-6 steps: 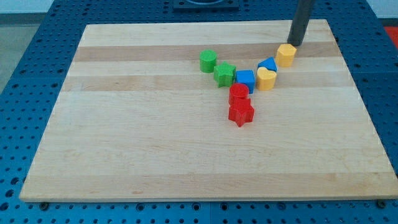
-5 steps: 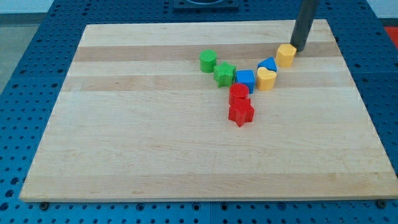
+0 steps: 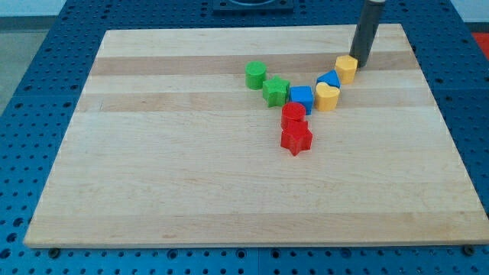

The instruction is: Place the yellow hexagon above the blue triangle

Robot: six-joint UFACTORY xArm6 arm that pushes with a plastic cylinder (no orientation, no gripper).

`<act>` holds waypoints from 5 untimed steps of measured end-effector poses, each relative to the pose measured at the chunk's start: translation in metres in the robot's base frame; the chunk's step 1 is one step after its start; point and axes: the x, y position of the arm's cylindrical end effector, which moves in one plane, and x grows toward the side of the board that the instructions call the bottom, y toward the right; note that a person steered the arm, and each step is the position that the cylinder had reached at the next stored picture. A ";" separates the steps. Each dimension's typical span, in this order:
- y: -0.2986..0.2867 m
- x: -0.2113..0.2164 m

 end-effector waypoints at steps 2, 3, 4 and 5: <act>0.000 0.007; 0.000 0.007; -0.006 0.007; -0.016 0.007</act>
